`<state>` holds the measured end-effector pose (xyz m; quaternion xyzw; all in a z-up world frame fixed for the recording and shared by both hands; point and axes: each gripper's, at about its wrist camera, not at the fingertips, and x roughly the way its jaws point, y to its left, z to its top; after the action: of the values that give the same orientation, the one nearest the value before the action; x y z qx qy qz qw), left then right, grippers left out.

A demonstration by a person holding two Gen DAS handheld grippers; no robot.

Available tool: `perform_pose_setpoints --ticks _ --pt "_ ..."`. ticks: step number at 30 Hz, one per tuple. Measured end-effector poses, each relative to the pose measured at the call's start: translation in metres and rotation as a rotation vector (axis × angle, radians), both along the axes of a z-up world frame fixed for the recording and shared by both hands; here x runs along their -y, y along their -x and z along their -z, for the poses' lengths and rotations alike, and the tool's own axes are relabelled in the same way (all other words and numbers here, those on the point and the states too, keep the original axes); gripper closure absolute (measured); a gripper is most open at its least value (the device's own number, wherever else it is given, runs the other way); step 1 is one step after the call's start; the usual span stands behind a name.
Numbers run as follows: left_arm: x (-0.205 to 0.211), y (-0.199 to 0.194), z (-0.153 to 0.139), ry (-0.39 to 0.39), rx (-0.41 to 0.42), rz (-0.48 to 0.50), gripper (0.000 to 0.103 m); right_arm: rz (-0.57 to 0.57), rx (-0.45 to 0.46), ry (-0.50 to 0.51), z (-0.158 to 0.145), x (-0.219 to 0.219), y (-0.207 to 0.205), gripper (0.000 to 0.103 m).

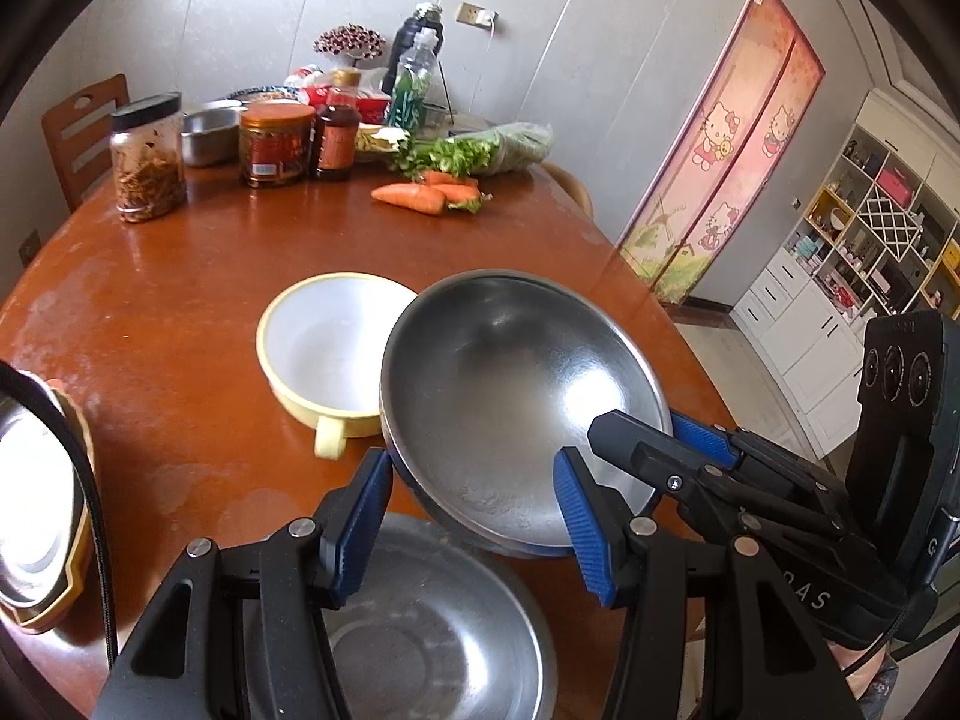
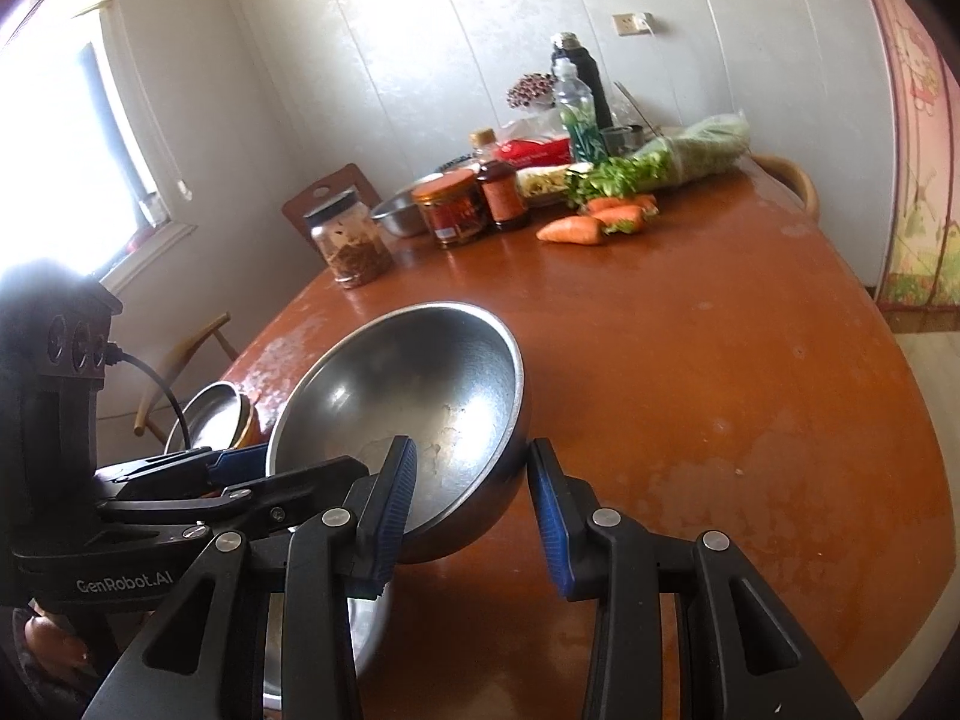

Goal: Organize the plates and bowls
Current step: 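Carry the steel mixing bowl with the right tool over the steel basin, then lower the steel mixing bowl into the steel basin and open the right tool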

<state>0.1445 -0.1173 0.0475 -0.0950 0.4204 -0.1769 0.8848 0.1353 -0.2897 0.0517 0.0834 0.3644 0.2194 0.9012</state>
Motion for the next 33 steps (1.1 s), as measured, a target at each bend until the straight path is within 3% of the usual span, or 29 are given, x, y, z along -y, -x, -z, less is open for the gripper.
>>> perform_pose_setpoints --ticks 20,33 --pt "-0.06 0.051 -0.012 0.025 0.053 -0.067 0.048 -0.088 0.058 0.032 -0.018 -0.061 0.033 0.062" --pt "-0.071 0.075 0.019 0.0 -0.02 -0.054 0.048 -0.117 -0.012 0.054 0.013 -0.078 0.056 0.062"
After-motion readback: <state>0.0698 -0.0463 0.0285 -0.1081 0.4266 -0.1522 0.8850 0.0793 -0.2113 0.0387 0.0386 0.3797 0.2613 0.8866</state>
